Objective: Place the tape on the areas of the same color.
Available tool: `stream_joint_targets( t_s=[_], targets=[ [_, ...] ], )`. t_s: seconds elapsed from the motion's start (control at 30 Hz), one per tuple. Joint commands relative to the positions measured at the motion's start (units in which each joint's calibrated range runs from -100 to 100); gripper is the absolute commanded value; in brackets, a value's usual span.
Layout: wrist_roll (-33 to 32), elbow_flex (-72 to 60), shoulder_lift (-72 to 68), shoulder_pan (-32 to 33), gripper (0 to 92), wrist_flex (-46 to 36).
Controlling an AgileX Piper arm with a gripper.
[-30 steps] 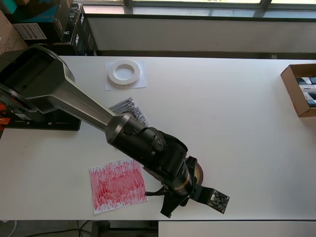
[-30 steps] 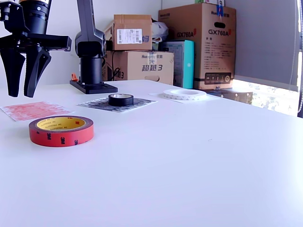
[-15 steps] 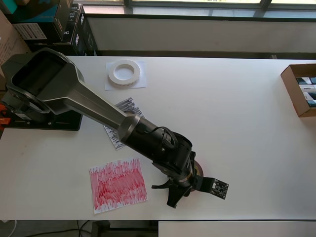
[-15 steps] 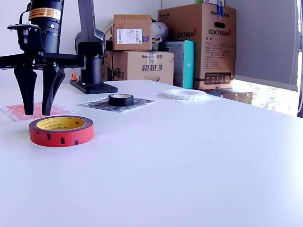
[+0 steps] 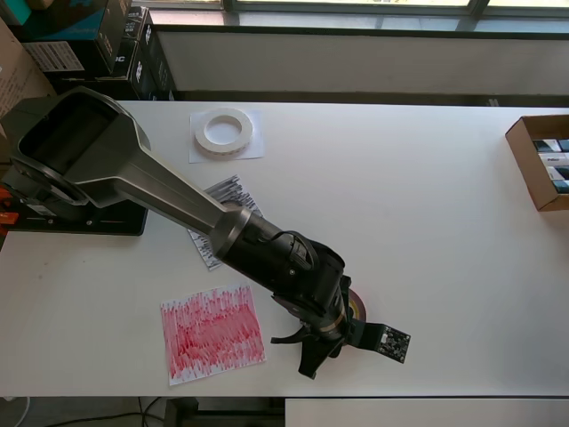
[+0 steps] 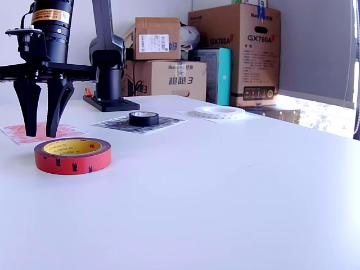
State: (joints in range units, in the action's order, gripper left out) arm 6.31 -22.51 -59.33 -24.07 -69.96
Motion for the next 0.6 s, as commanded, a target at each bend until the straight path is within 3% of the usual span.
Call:
stream_joint_targets(
  t_s=[0.0,0.43,0.57],
  targets=[
    [0.23,0.02,-0.26,-0.22,34.2,-0.25],
    [2.44,0.02,-1.1,0.33,34.5,-0.17],
    [2.77,0.02,-1.1,0.33,39.1,-0.17]
  ],
)
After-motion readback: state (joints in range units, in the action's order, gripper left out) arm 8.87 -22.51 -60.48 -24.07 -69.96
